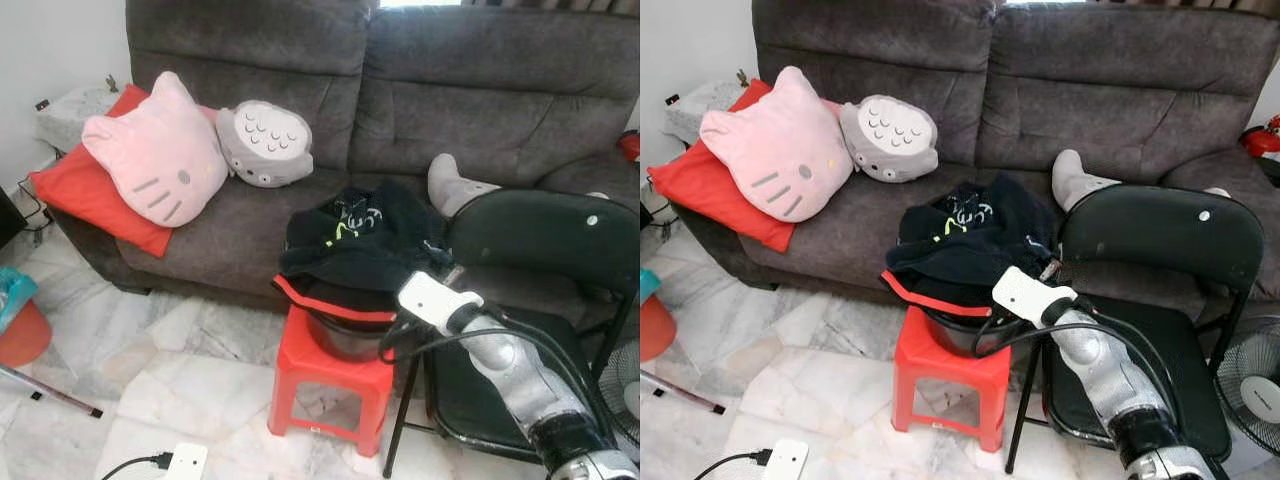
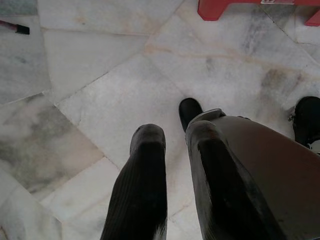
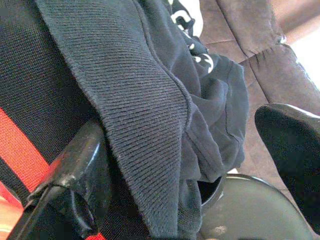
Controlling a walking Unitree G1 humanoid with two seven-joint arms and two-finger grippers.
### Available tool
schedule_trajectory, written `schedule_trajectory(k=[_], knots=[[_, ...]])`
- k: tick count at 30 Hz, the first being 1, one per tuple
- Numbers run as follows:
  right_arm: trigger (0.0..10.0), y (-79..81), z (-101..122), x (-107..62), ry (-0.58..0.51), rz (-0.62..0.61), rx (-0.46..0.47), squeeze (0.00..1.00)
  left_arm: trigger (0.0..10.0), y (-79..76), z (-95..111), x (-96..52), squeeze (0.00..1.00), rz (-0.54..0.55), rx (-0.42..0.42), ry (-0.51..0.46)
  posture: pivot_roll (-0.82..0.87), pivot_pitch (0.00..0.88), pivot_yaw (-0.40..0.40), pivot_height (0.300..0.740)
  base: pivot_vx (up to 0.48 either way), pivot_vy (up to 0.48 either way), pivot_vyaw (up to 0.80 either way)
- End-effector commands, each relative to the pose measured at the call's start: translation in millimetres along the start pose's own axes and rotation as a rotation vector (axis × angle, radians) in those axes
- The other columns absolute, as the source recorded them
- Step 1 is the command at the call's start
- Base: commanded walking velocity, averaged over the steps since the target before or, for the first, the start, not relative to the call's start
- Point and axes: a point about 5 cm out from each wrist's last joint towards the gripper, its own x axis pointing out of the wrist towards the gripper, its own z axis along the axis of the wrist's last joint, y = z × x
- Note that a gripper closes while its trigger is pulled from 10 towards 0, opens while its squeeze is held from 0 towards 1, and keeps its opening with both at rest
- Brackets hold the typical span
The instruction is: Hang hanger
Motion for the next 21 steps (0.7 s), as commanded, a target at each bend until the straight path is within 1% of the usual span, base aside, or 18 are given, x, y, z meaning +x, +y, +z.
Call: schedule_trajectory(k=[1,6,7,8,11,21], knots=[[10.0,-1.9,-0.2,1.9,0.007,0.004,-0.003,0.0,10.0,-0.5,-4.0,-0.5,0.0,0.005,-0.009,0.017,-0.05,0.0,-0.022,0.74,0.0,0.0,0.0],[10.0,-4.0,-0.4,5.8,0.02,-0.021,0.0,0.0,10.0,-0.4,-4.2,-0.6,0.0,0.006,-0.008,0.017,-0.05,0.0,-0.021,0.74,0.0,0.0,0.0],[8.8,-4.7,-0.2,6.7,0.021,-0.03,0.002,0.0,10.0,-0.3,-4.3,-0.6,0.0,0.006,-0.008,0.017,-0.05,0.0,-0.022,0.74,0.0,0.0,0.0],[0.0,-4.2,0.0,7.2,0.02,-0.025,-0.009,0.0,10.0,-0.3,-4.3,-0.6,0.0,0.006,-0.008,0.017,-0.05,0.0,-0.022,0.74,0.0,0.0,0.0],[0.0,-2.3,-0.7,6.9,0.02,-0.01,-0.042,0.0,10.0,-0.4,-4.4,-0.6,0.0,0.006,-0.008,0.016,-0.05,0.0,-0.022,0.74,0.0,0.0,0.0],[0.0,-2.0,-2.7,7.9,0.013,-0.019,-0.029,0.0,10.0,-0.4,-4.3,-0.6,0.0,0.006,-0.005,0.017,-0.05,0.0,-0.022,0.74,0.0,0.0,0.0]])
